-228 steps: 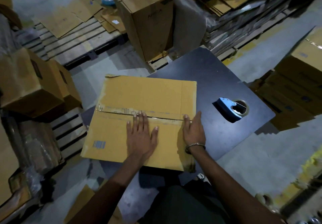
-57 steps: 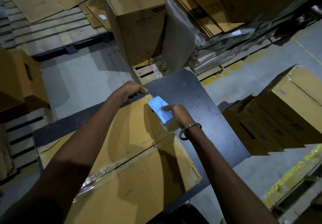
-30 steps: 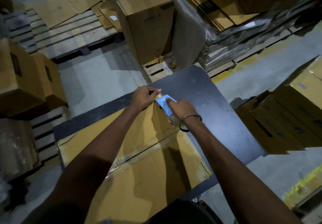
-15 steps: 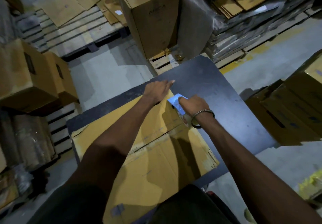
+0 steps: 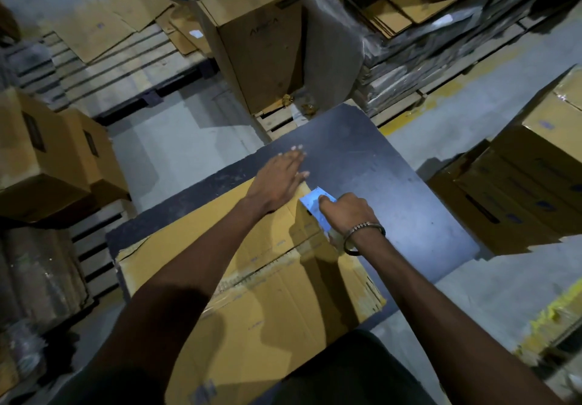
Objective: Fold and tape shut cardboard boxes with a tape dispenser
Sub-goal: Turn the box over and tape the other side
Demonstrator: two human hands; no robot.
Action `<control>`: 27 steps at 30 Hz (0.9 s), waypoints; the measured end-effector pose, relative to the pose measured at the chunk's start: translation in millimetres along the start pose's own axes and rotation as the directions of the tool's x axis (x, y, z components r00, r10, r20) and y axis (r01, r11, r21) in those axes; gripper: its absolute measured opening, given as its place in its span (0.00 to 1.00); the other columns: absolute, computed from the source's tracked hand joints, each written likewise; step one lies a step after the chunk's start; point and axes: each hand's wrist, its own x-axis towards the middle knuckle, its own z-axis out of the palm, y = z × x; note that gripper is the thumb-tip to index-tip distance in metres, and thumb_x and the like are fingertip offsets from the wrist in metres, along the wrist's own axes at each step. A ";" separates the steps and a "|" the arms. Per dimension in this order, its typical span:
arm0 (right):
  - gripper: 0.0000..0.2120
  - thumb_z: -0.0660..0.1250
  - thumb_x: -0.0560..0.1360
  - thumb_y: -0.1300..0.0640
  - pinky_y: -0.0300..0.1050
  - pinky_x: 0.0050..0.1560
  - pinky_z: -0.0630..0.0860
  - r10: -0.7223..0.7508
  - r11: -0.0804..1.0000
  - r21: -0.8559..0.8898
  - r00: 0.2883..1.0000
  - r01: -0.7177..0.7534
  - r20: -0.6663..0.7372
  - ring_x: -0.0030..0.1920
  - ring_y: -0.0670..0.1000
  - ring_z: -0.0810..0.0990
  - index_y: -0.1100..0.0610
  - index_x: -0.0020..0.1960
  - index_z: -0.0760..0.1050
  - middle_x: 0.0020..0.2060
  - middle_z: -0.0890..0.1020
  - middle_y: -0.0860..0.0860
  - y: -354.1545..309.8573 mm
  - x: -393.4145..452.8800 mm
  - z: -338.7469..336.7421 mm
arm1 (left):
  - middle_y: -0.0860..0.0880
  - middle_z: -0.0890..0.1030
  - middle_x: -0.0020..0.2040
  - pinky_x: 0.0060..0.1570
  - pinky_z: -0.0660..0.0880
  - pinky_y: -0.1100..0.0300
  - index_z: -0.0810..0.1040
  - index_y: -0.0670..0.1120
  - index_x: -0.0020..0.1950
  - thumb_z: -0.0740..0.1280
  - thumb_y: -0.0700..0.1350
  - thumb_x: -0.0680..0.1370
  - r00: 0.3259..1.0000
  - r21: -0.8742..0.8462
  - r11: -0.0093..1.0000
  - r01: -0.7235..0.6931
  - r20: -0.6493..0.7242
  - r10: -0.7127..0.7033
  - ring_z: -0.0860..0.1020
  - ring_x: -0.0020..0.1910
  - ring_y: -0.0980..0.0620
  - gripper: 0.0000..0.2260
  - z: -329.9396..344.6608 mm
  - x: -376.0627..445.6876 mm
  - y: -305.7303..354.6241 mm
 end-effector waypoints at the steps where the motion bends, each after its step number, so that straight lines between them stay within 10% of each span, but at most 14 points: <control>1: 0.20 0.62 0.79 0.41 0.45 0.37 0.68 -0.002 1.000 -0.001 1.000 0.002 0.002 0.38 0.53 0.76 0.57 0.39 0.74 0.39 0.78 0.53 0.0 -0.2 0.1 | 0.45 0.56 0.86 0.82 0.55 0.46 0.55 0.43 0.86 0.42 0.59 0.89 0.998 0.074 0.996 -0.055 0.016 0.054 0.52 0.85 0.48 0.30 6.0 -8.5 -1.0; 9: 0.27 0.59 0.80 0.38 0.48 0.49 0.71 0.018 1.000 -0.012 1.000 -0.018 0.015 0.51 0.61 0.78 0.61 0.59 0.79 0.55 0.81 0.60 20.9 -22.6 -2.6 | 0.47 0.51 0.87 0.83 0.52 0.49 0.50 0.44 0.87 0.40 0.60 0.88 0.999 0.144 0.989 -0.042 -0.006 0.044 0.48 0.86 0.50 0.31 12.0 -15.5 -3.4; 15: 0.26 0.57 0.80 0.35 0.48 0.47 0.73 0.070 0.995 -0.074 0.998 -0.069 0.000 0.46 0.58 0.78 0.57 0.46 0.77 0.49 0.82 0.59 60.4 -47.8 4.0 | 0.46 0.54 0.86 0.83 0.51 0.48 0.54 0.44 0.86 0.41 0.59 0.89 1.000 0.135 0.990 -0.025 0.004 0.025 0.49 0.86 0.49 0.30 7.3 -16.8 2.2; 22: 0.26 0.58 0.80 0.37 0.49 0.51 0.75 0.056 0.995 -0.087 0.998 -0.058 -0.024 0.53 0.61 0.80 0.59 0.56 0.79 0.54 0.82 0.59 51.9 -48.1 1.8 | 0.46 0.75 0.76 0.82 0.53 0.44 0.78 0.47 0.73 0.49 0.53 0.89 0.947 0.125 0.938 -0.322 0.025 0.322 0.63 0.81 0.47 0.23 19.0 -30.8 36.5; 27: 0.29 0.56 0.80 0.35 0.51 0.54 0.75 0.088 0.994 -0.061 0.996 -0.089 -0.011 0.54 0.62 0.80 0.59 0.55 0.80 0.56 0.82 0.61 78.3 -68.2 -2.3 | 0.47 0.73 0.78 0.83 0.52 0.46 0.75 0.47 0.76 0.47 0.53 0.89 0.956 0.139 0.946 -0.293 0.013 0.294 0.59 0.83 0.48 0.24 18.1 -30.2 37.6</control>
